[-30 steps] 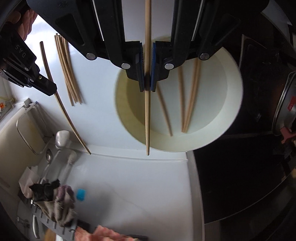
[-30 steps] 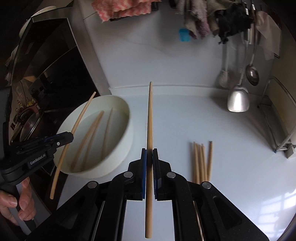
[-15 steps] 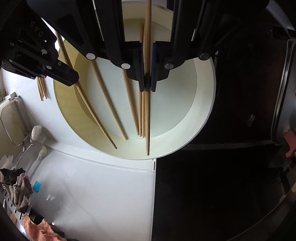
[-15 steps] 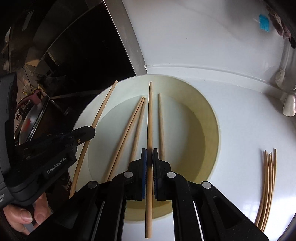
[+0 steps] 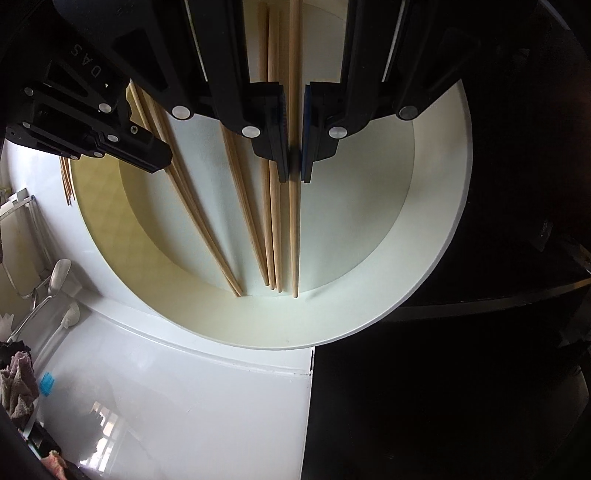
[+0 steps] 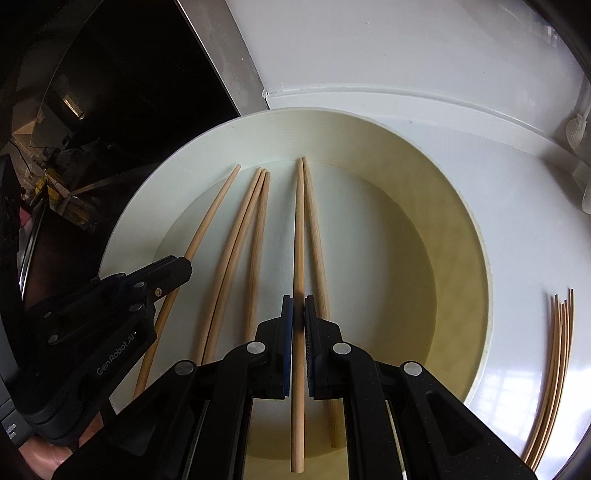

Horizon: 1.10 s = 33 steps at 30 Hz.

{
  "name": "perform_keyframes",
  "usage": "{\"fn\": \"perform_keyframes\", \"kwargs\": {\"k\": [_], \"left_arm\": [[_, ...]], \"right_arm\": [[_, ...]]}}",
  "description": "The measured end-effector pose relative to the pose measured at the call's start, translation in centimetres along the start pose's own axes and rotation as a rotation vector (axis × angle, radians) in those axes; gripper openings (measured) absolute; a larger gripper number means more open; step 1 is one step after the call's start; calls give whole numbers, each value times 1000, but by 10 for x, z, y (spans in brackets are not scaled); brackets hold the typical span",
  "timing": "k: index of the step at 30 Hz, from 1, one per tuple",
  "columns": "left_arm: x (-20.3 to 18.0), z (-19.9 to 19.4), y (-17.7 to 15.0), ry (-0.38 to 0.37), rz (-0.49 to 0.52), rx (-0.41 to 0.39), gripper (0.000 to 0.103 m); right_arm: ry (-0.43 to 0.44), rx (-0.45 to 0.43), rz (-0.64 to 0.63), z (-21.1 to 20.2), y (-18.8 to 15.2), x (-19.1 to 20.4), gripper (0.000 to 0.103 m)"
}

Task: Organize utensils
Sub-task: 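Carry the chopstick over the basin and open the right tool to drop it, then move the right tool back to the chopstick pile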

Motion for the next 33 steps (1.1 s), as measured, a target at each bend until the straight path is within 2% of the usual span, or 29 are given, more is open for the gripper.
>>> {"fn": "perform_keyframes", "kwargs": {"k": [4, 11, 12, 14, 15, 16, 18, 24, 33], "left_arm": [[0, 14, 3, -2, -7, 31, 7], [3, 17, 3, 8, -14, 32, 8], [3, 15, 3, 8, -16, 28, 11], [6, 8, 2, 14, -19, 13, 27], [7, 4, 2, 20, -23, 5, 43], [8, -1, 2, 26, -31, -7, 55], [11, -10, 1, 32, -41, -28, 63], [17, -37, -4, 40, -51, -68, 77], [19, -78, -22, 50, -66, -115, 81]], "right_arm": [[-2, 21, 5, 8, -1, 0, 6], [-8, 33, 10, 8, -3, -3, 6], [-8, 29, 15, 7, -3, -4, 10], [-6, 12, 26, -1, -4, -6, 15], [-7, -2, 28, 0, 1, -6, 17], [-11, -15, 27, -5, 1, -7, 17], [-15, -39, 19, -14, -1, -7, 20], [-24, -80, -4, -35, -16, -6, 27], [-23, -124, -26, -72, -41, -7, 41]]}}
Point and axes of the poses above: each gripper's, at about its wrist camera, not at the fingertips, and z roughly the way its jaws point, x to its left, y to its top, the point moved 6 cm from there along z, roughly the way its jaws point, and after that the axes turned 2 degrees about y, right-handed, at the moved point
